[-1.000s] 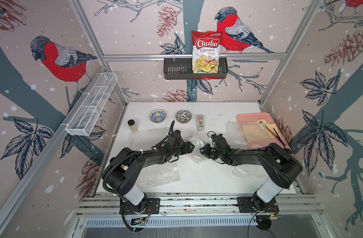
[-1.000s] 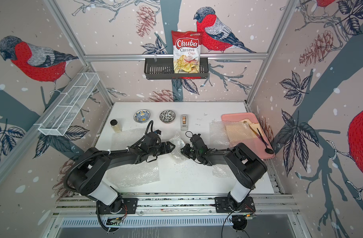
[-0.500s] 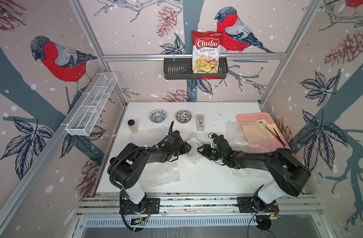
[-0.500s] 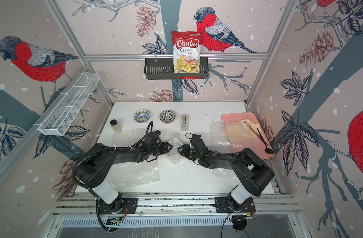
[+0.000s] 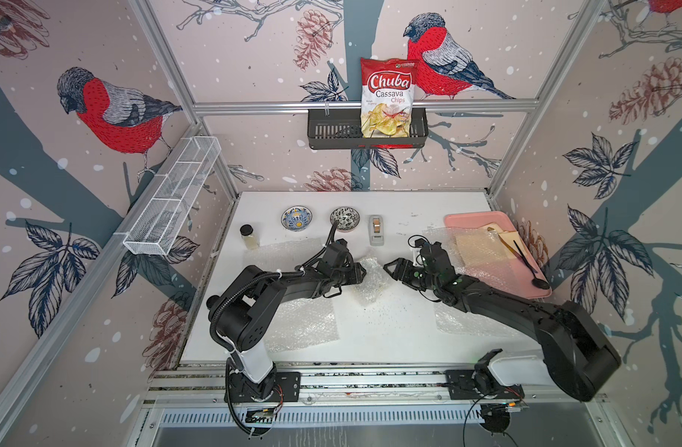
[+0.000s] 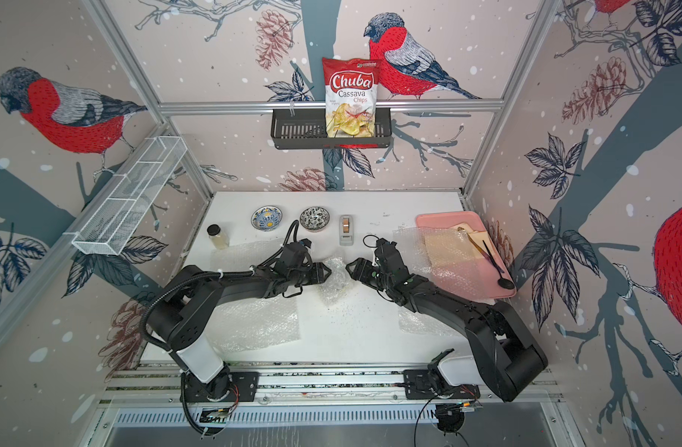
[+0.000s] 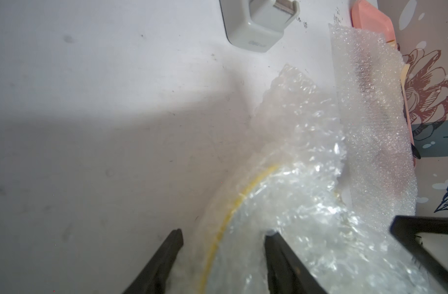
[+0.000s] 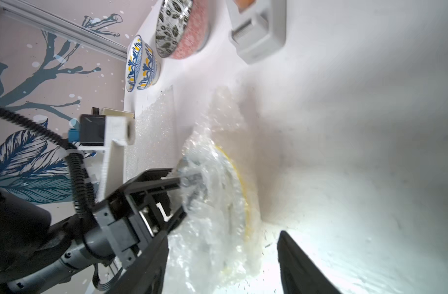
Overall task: Wrap bowls in bubble wrap
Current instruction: Wrap the bowl in bubble wrap.
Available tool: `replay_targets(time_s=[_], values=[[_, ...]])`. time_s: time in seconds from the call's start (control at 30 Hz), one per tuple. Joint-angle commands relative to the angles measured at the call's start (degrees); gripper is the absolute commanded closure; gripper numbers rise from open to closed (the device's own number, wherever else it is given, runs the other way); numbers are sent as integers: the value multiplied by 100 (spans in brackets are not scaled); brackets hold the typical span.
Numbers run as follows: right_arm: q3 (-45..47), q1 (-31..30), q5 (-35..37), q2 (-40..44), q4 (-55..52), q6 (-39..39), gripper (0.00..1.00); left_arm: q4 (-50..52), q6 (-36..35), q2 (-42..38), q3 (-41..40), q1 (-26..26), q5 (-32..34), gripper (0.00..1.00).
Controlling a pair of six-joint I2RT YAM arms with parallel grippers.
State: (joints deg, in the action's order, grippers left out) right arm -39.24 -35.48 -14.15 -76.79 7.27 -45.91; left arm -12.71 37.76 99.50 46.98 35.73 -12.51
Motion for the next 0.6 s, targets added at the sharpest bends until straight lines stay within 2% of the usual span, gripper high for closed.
replay_targets(time_s=[0.0,0.1,0.2,0.3,0.57], values=[[-419,-46,115,52,-588,1075,34,172,-143,90,122,48,156,43],[-814,-192,-195,-82,-749,1624,41,229,-164,133,191,66,165,43],[-972,-296,-526,-296,-794,1805,62,330,-200,148,246,66,243,42],[-940,-344,-842,-547,-666,1795,76,363,-216,159,263,75,285,41],[-1132,-401,-1018,-1638,-810,1711,79,398,-198,171,329,75,287,37]])
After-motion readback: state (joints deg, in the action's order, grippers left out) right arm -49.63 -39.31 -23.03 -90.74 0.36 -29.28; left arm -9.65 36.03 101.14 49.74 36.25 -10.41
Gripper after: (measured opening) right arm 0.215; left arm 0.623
